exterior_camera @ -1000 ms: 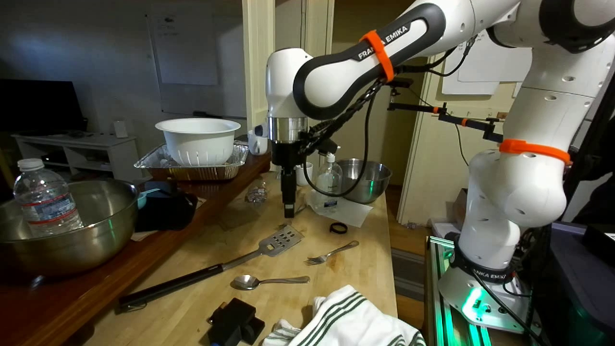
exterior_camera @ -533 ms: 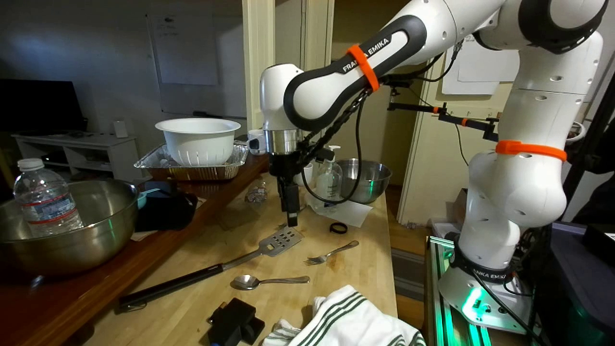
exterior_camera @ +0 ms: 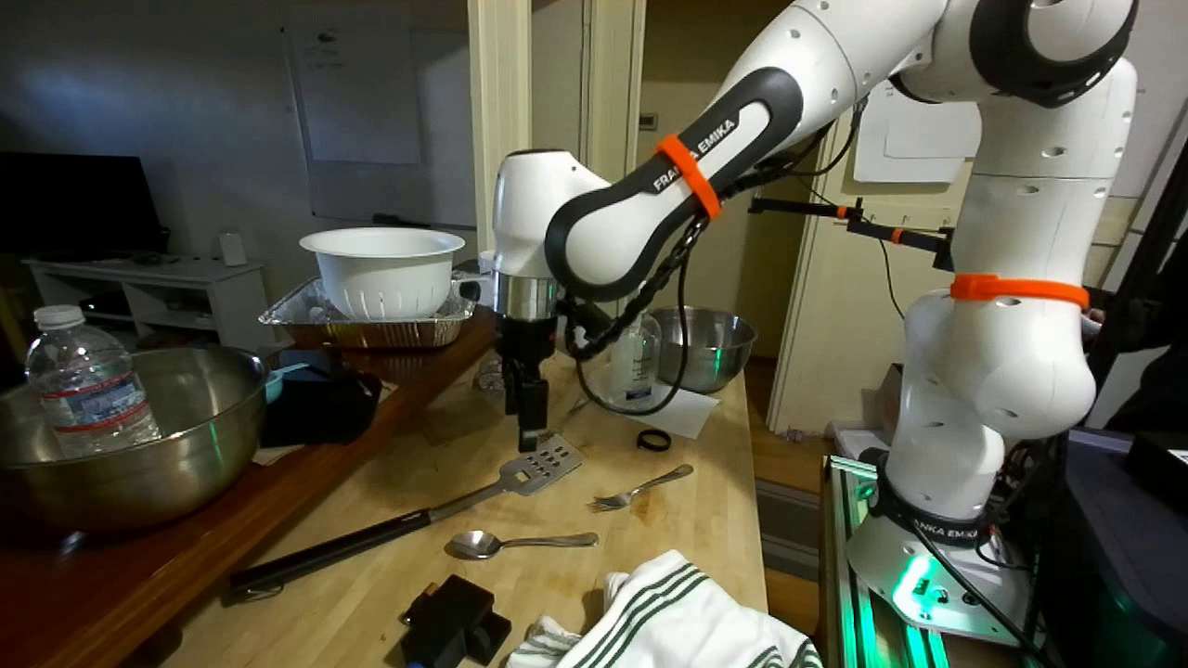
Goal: Put the spatula inside the dish
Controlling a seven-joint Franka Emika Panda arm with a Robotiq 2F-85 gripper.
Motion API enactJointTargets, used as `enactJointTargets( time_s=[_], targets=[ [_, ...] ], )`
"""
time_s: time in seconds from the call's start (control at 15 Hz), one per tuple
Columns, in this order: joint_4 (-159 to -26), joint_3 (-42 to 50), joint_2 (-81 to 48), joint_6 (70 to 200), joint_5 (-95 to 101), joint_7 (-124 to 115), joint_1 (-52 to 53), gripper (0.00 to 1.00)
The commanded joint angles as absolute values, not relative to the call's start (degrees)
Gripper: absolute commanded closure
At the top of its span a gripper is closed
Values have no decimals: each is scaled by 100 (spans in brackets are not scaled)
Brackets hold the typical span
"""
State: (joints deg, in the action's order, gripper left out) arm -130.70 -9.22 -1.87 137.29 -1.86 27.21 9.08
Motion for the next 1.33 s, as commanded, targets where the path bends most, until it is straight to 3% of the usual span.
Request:
enactJointTargets(
  time_s=[0.0,0.27,0.53,0.93,1.27],
  targets=[
    [-12937,-941,-923,14780,474,2682,920,0],
    [-12868,-944,-1514,15765,1373,2287,1092,0],
    [-12940,-1123,-1482,15788,1214,2377,979,0],
    [-13062,-901,-1844,18076,1320,2057,817,0],
    [-12984,-930,-2353,18465,1382,1976,799,0]
  ],
)
